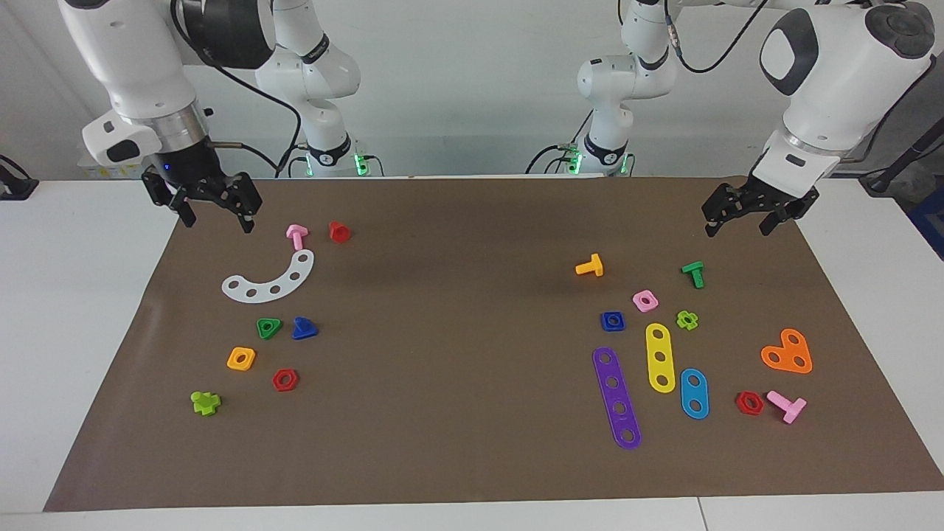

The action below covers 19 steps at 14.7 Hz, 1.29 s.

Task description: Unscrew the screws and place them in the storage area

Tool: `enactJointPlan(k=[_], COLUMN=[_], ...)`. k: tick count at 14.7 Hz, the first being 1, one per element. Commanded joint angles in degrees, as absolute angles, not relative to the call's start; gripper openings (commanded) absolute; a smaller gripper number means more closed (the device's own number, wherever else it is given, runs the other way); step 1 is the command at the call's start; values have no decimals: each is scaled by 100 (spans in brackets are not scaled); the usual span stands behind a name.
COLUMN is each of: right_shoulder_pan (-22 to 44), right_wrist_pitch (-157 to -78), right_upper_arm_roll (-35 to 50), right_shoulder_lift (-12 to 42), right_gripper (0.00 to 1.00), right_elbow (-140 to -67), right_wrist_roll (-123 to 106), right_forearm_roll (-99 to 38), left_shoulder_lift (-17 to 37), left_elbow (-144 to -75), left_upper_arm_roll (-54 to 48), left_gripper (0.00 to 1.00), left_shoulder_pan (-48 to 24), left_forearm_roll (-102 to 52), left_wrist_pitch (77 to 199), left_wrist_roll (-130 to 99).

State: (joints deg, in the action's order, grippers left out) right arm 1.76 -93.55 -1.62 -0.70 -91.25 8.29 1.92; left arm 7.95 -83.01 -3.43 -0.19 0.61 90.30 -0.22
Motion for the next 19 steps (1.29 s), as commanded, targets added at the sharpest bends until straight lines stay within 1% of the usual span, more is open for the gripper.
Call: enactJointPlan(k=[1,5,8,11,14,19], right_shoulder_pan=[53,52,88,62,9,9], right_wrist_pitch=[-8966,-9062,-9061,-8904,-8623,-8604], right_upper_arm_roll=[-123,-114,-70,-70,-105,-114], right_shoulder_lift=[-202,-263,-264,-255,-194,-202], right_gripper=[100,100,100,100,100,100], right_elbow=[-9158,-9316,-9282,-9246,-9053,-9061], right_wrist_roll=[888,958,826,800,747,686], right_forearm_roll=[-61,-123,-53,44,53,61], left_shoulder_lift=[580,580,580,580,580,580], left_elbow=[-8578,-8578,-8578,-8578,-8578,-8578], left_upper_arm_roll=[-378,-387,-378,-378,-378,-378], left_gripper=[100,100,100,100,100,100], left_shoulder_pan=[62,62,62,62,62,62], left_forearm_roll=[53,53,53,53,53,53], left_wrist_pitch=[9158,9158,9158,9158,9158,9158], left_wrist_roll=[0,0,0,0,0,0])
